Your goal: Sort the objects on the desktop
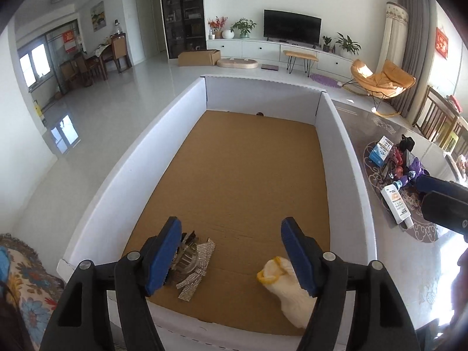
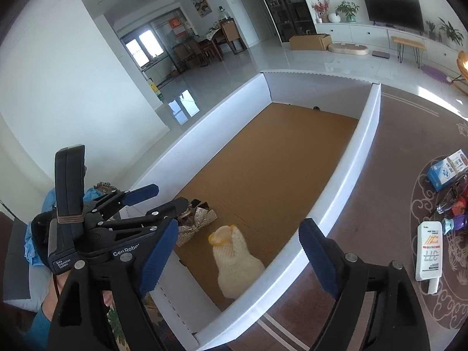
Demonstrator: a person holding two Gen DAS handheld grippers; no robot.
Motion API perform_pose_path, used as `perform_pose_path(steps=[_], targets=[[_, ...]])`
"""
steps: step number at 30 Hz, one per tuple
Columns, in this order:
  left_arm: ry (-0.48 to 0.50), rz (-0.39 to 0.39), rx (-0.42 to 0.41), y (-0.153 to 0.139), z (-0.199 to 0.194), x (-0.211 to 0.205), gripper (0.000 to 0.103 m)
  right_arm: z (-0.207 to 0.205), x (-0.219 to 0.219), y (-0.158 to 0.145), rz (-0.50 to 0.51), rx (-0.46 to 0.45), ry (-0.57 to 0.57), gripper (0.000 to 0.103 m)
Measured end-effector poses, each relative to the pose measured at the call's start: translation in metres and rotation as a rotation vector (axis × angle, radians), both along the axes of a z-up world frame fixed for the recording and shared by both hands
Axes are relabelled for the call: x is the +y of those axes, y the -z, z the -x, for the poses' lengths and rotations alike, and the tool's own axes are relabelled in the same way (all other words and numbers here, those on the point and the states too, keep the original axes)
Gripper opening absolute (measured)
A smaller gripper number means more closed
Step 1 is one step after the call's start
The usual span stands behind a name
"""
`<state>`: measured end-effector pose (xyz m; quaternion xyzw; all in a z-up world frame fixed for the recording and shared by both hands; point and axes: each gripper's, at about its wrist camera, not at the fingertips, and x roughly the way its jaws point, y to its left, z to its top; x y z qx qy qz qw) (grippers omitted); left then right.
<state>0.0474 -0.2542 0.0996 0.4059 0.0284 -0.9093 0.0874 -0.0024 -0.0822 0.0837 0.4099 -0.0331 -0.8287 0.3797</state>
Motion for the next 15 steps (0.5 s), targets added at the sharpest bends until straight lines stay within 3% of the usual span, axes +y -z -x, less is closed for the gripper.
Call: perform_pose_path(steps=[3, 7, 8, 12, 15], targets=[[0.128, -0.060, 0.081, -0.023, -0.013, 0.056, 0.070, -0.004, 0.069, -0.002, -0.008, 0.086, 0.126, 0.098], [0.350, -0.182, 0.183, -0.034, -0.049, 0.149, 0.103, -0.008, 0.173, 0.024, -0.141, 0.159, 0.345, 0.103], [0.393, -0.211, 0.183, -0.028, -0.055, 0.170, 0.103, -0.012, 0.199, 0.033, -0.198, 0.159, 0.400, 0.103], [0.478, -0.256, 0.038, 0.030, -0.045, 0.239, 0.103, -0.008, 0.287, 0.074, -0.350, 0.063, 0.566, 0.103], [0.474, -0.171, -0.054, 0.072, -0.025, 0.268, 0.103, -0.012, 0.322, 0.085, -0.362, 0.019, 0.642, 0.103]])
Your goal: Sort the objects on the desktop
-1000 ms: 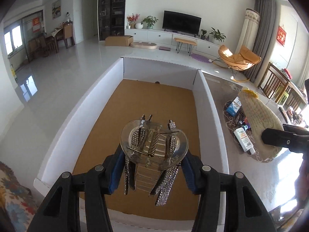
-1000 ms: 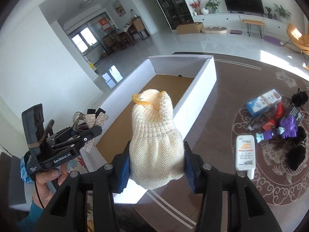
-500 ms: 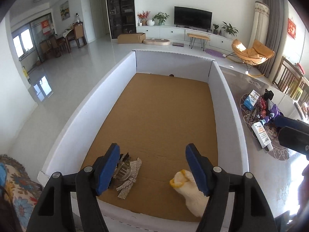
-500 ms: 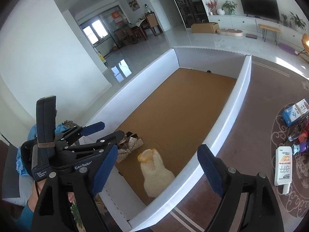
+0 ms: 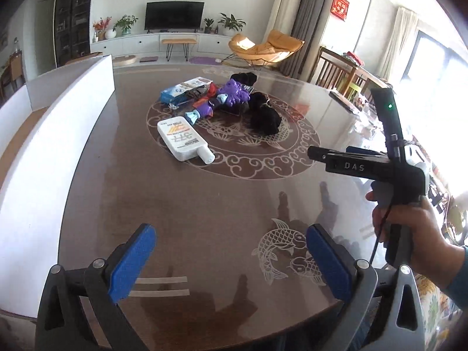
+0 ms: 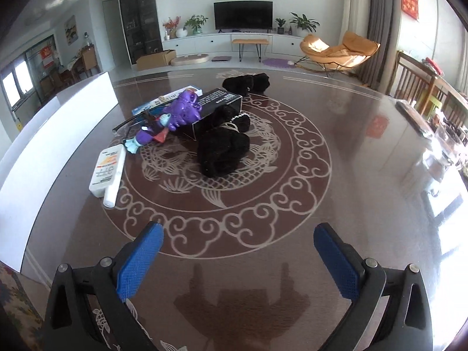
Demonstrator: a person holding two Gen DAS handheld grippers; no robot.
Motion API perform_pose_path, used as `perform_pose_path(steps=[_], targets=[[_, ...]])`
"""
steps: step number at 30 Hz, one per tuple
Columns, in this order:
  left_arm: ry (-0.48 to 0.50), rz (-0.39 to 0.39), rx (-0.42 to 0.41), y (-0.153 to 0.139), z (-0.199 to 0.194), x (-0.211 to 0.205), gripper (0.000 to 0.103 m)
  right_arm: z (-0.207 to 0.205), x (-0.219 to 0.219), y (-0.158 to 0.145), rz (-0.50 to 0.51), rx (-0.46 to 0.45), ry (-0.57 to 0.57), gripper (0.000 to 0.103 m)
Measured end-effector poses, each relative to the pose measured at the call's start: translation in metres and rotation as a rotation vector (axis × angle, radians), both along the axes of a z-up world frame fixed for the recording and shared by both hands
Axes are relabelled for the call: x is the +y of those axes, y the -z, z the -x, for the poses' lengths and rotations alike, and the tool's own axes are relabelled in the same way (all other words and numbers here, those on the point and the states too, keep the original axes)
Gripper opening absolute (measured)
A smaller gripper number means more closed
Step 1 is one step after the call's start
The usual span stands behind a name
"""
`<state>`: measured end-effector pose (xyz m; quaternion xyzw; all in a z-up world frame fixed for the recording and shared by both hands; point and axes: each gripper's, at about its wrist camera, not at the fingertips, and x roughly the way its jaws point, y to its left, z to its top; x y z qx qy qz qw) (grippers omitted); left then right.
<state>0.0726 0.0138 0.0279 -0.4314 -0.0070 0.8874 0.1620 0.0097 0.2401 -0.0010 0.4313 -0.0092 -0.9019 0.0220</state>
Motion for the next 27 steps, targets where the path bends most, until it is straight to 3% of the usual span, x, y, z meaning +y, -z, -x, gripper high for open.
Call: perform_pose_path(steps=[3, 8, 15, 27], targets=[[-0.015, 0.070, -0.023, 0.023, 0.018, 0.008, 0.103, 0.001, 0.007, 0.013, 0.005, -0.025, 0.014, 0.103], [-0.027, 0.091, -0.094, 0.051, 0.036, 0.010, 0.103, 0.013, -0.014, 0.032, 0.028, -0.040, 0.003, 0.103], [-0.044, 0.177, -0.046, 0.059, 0.048, 0.016, 0.103, 0.022, -0.033, 0.057, -0.022, -0.063, -0.017, 0.103], [-0.117, 0.170, -0.035, 0.059, 0.112, 0.011, 0.103, 0.030, -0.028, 0.063, -0.043, -0.063, -0.010, 0.103]])
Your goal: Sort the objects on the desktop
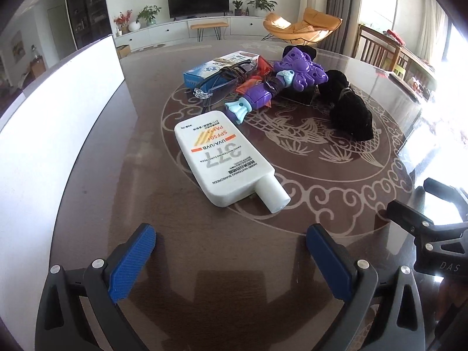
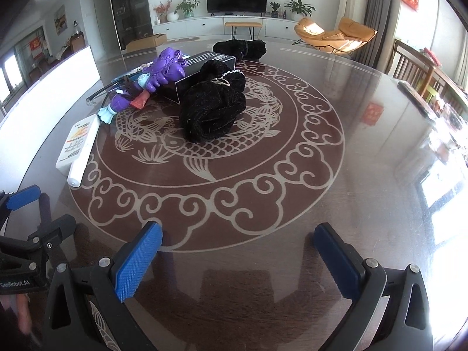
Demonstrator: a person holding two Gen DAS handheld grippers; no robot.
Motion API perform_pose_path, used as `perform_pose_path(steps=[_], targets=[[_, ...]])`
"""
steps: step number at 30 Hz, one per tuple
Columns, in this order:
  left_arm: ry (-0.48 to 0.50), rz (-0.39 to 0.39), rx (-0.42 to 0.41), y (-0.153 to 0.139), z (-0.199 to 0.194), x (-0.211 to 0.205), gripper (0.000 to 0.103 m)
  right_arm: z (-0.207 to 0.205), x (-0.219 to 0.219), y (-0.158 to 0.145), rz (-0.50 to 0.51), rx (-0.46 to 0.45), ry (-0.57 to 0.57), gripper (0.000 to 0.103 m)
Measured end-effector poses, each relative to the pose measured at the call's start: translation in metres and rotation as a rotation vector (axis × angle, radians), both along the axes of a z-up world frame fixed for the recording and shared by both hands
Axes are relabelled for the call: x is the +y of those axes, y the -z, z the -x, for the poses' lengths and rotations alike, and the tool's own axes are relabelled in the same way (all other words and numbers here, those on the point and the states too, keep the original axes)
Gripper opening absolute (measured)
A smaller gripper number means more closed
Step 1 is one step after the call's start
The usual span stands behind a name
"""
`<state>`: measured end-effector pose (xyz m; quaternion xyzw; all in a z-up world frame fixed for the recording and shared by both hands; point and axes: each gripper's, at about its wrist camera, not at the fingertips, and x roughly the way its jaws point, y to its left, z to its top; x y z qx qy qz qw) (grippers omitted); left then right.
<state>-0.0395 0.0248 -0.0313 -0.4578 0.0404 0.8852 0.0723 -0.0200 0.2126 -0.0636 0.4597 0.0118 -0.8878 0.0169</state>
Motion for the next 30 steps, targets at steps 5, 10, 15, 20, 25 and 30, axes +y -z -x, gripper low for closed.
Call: perform_pose_path(steps=[5, 10, 15, 20, 25, 30], targets=[[-0.003, -0.002, 0.006, 0.0005, 0.0056, -0.0019, 0.103, 0.0001, -0.0002, 0.0000, 0.000, 0.000, 0.000, 0.103], [-0.008, -0.002, 0.009, 0.0007, 0.0044, -0.0019, 0.103, 0.0002, 0.0002, 0.0005, 0.000, 0.001, 0.000, 0.103], [-0.008, -0.002, 0.009, 0.0008, 0.0038, -0.0013, 0.103, 0.0002, 0.0000, 0.0005, 0.000, 0.000, 0.000, 0.103], [-0.008, -0.002, 0.008, 0.0009, 0.0038, -0.0013, 0.103, 0.0002, 0.0000, 0.0005, 0.000, 0.000, 0.000, 0.103], [-0.009, -0.002, 0.009, 0.0009, 0.0038, -0.0013, 0.103, 0.0003, 0.0000, 0.0004, 0.000, 0.000, 0.000, 0.103], [-0.009, -0.002, 0.009, 0.0010, 0.0038, -0.0012, 0.103, 0.0003, 0.0002, 0.0005, 0.000, 0.000, 0.000, 0.103]])
